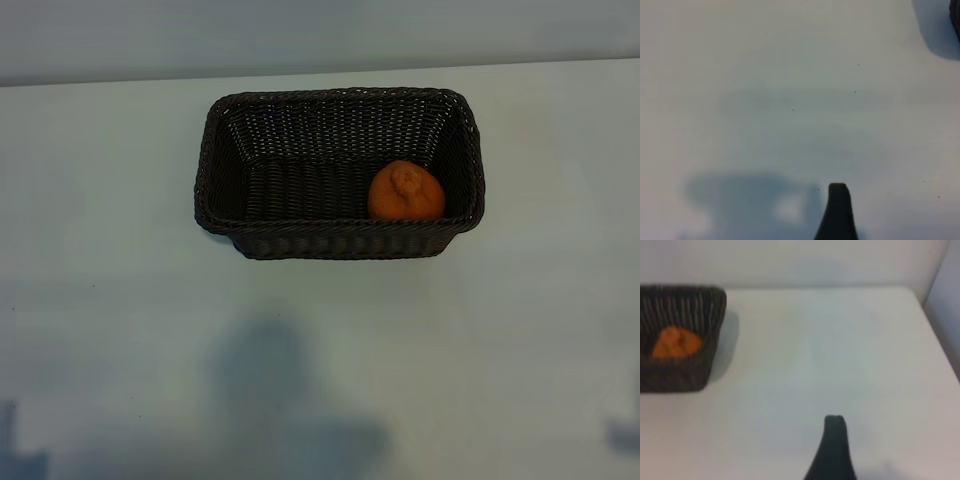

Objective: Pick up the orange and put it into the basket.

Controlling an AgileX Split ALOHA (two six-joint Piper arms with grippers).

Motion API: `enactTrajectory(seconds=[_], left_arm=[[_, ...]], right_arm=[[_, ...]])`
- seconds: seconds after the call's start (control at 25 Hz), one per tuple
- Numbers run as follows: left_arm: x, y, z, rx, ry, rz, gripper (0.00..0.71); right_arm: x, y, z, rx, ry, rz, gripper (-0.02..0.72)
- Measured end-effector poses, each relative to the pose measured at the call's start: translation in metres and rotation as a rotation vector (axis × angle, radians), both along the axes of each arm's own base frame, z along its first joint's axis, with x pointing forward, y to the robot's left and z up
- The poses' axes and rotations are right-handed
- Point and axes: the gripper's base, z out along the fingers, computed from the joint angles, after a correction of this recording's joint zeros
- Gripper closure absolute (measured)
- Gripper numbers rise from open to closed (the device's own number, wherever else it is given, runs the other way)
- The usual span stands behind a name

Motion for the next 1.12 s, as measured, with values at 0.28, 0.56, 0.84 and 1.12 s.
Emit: enactTrajectory(seconds=[0.28, 0.56, 0.84, 1.12], left_arm=[[0.0, 0.0, 0.0, 0.001, 0.0, 0.001, 0.118], [0.0, 0.0, 0.0, 0.001, 0.0, 0.001, 0.118], [0.0, 0.0, 0.0, 0.001, 0.0, 0.001, 0.118], [0.0, 0.0, 0.0, 0.001, 0.0, 0.001, 0.118]], right_arm=[[0.012, -0.003, -0.032, -0.018, 0.157, 0.004, 0.124], [0.014, -0.003, -0.033, -0.021, 0.158, 0.004, 0.124], [0.014, -0.003, -0.033, -0.018, 0.155, 0.007, 0.124], [0.014, -0.002, -0.033, -0.009, 0.154, 0.015, 0.124]])
